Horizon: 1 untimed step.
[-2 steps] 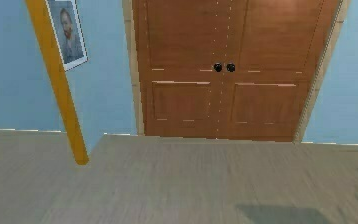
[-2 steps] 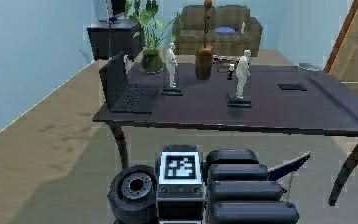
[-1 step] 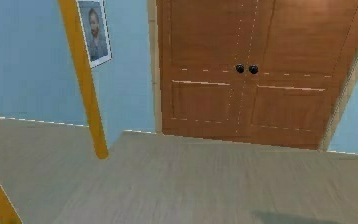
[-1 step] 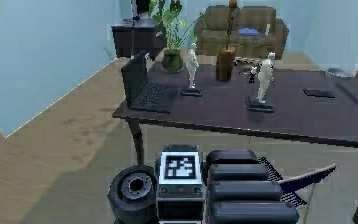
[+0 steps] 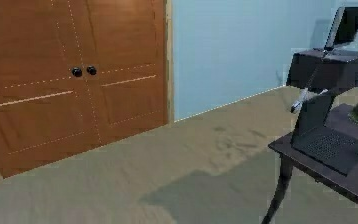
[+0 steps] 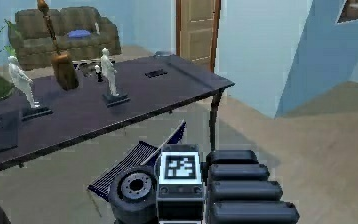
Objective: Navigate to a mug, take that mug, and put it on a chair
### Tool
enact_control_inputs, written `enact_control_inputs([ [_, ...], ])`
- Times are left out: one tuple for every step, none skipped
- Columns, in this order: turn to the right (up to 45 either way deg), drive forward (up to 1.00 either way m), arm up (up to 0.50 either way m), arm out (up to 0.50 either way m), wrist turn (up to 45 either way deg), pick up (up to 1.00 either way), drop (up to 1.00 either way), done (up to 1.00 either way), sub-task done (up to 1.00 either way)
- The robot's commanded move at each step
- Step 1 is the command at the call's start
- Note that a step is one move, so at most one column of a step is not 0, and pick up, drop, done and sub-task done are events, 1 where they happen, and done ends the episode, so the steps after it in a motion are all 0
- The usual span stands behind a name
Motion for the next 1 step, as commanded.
enact_control_inputs([
  [45.0, 0.0, 0.0, 0.0, 0.0, 0.0, 0.0, 0.0, 0.0],
])
